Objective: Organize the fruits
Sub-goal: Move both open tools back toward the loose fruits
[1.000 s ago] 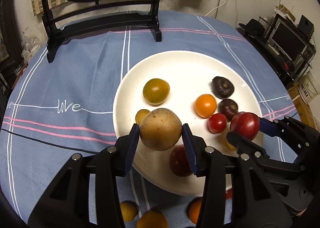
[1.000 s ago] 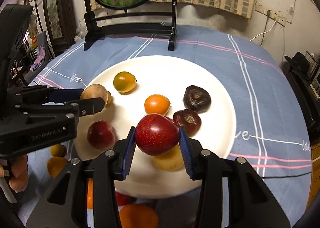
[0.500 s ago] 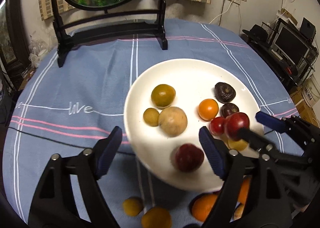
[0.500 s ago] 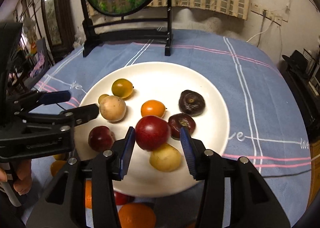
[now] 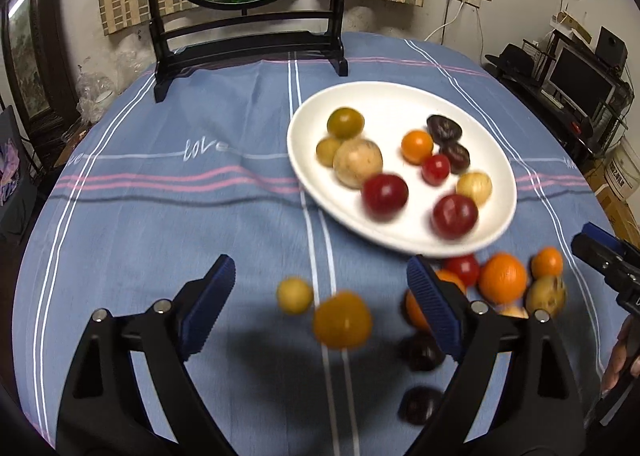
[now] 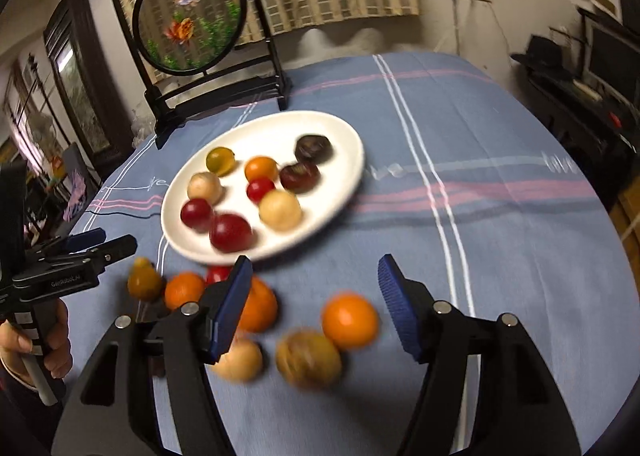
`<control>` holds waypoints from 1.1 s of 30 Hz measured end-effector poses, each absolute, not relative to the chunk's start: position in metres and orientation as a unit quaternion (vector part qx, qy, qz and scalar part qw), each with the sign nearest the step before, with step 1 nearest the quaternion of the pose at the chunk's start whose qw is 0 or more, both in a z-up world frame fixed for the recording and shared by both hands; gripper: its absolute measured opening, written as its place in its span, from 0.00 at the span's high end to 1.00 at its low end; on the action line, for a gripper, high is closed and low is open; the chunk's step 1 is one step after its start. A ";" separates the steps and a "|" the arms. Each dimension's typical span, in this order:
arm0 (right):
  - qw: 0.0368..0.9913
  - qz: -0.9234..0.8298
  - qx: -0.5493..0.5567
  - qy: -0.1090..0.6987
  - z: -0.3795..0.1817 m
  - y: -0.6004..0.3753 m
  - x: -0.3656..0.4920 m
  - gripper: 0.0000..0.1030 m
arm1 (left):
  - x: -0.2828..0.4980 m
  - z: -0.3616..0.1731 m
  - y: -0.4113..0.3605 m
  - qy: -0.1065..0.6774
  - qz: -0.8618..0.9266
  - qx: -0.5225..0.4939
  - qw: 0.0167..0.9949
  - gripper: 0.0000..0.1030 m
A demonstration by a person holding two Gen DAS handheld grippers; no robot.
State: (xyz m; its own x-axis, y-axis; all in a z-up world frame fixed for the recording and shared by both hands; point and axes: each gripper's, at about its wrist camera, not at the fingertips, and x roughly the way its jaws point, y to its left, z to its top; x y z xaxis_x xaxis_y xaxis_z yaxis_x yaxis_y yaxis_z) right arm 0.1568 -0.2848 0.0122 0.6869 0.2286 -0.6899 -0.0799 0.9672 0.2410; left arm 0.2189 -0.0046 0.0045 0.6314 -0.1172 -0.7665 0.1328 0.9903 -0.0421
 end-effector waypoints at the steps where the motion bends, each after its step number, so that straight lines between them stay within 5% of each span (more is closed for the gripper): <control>1: 0.913 0.083 0.100 0.388 0.010 -0.287 0.150 0.36 | 0.212 0.004 -0.004 0.423 -0.068 0.010 0.904 0.13; 33: 0.898 0.069 0.061 0.431 -0.027 -0.267 0.097 0.36 | 0.142 -0.033 0.011 0.441 -0.060 0.010 0.895 0.09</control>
State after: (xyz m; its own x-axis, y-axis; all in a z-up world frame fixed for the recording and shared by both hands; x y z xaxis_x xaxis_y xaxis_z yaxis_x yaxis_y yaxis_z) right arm 0.0969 -0.2675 -0.0265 0.6196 0.1773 -0.7646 -0.0720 0.9829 0.1696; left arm 0.1419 0.0107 -0.0330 0.6033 -0.0989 -0.7914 0.1165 0.9926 -0.0353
